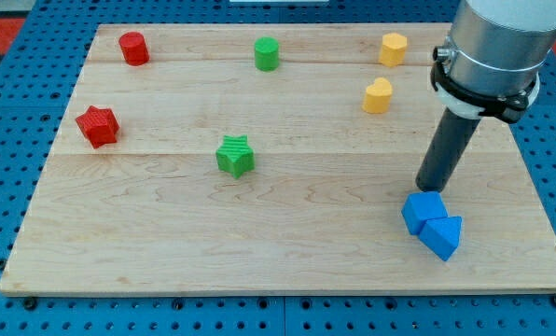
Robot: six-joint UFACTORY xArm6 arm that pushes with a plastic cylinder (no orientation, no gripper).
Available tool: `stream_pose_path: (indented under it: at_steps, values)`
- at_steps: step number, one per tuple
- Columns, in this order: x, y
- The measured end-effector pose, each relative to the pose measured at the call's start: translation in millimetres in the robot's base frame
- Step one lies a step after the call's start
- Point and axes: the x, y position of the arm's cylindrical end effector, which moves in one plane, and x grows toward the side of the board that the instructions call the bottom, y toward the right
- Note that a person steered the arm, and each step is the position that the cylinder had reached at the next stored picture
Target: Slide the green star slightly to the bottom side of the board
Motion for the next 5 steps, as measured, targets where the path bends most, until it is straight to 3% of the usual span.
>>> stream_pose_path:
  at_steps: [1, 2, 4, 5]
  values:
    - [0, 57]
    - [14, 71]
    - [31, 68]
    - [15, 19]
